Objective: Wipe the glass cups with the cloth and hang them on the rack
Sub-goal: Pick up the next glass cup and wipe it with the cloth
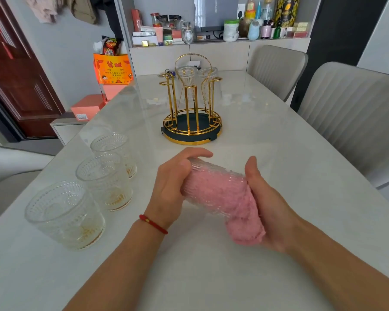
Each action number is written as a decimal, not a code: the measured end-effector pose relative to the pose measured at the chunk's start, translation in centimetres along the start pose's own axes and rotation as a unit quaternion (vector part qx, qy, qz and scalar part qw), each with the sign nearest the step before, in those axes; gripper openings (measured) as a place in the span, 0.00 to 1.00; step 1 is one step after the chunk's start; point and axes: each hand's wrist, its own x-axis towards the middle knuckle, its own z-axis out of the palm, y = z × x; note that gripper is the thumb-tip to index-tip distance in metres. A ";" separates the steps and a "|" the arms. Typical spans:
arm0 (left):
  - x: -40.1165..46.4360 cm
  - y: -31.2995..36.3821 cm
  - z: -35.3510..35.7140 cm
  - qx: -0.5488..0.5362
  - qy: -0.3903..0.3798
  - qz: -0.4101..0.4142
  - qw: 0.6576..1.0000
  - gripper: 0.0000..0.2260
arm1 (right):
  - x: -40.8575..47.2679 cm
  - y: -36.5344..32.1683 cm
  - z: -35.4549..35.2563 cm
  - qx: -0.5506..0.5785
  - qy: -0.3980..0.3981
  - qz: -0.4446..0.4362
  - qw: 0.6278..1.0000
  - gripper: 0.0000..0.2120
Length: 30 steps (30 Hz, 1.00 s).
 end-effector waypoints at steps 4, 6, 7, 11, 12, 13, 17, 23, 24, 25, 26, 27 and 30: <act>0.4 1.2 -0.4 -0.047 -0.050 -0.280 0.957 0.21 | 0.2 1.2 -0.5 -0.454 0.042 -0.129 0.881 0.60; 0.7 1.2 -0.1 -0.013 -0.020 -0.294 0.956 0.20 | 0.0 1.8 -0.7 -0.488 0.022 -0.144 0.860 0.57; 0.7 1.2 0.3 -0.004 0.003 -0.265 0.964 0.20 | -0.1 2.0 -0.7 -0.463 0.027 -0.144 0.874 0.55; 0.4 1.1 0.7 0.003 0.082 -0.082 0.993 0.19 | 0.0 1.8 -0.3 -0.254 0.021 -0.043 0.966 0.53; 0.3 0.6 0.4 0.008 0.089 -0.025 0.996 0.19 | -0.2 1.5 0.1 -0.159 -0.001 -0.011 0.987 0.53; 0.2 0.1 0.1 0.018 0.087 0.028 0.996 0.19 | -0.3 1.2 0.7 -0.045 -0.027 0.004 0.999 0.51; 0.3 -0.9 -0.8 0.030 0.042 0.075 0.996 0.22 | -0.3 0.3 1.6 0.196 -0.088 0.006 0.977 0.41; 0.6 1.1 -0.9 -0.005 -0.064 -0.244 0.968 0.22 | 0.6 1.6 0.0 -0.426 0.071 -0.164 0.887 0.51; 0.8 1.3 -0.7 0.007 -0.052 -0.255 0.965 0.22 | 0.5 2.0 0.0 -0.468 0.060 -0.193 0.860 0.52; 0.8 1.3 -0.4 0.009 -0.027 -0.246 0.969 0.22 | 0.1 2.2 0.2 -0.472 0.056 -0.193 0.858 0.53; 0.7 1.3 -0.1 0.001 0.004 -0.220 0.975 0.21 | 0.2 2.4 0.2 -0.444 0.060 -0.174 0.877 0.53; 0.6 1.2 0.1 -0.006 0.029 -0.176 0.984 0.21 | 0.2 2.4 0.1 -0.398 0.070 -0.140 0.904 0.52; 0.2 0.5 -0.2 0.011 0.059 -0.011 0.998 0.20 | 0.0 1.7 0.7 -0.157 0.069 -0.018 0.985 0.45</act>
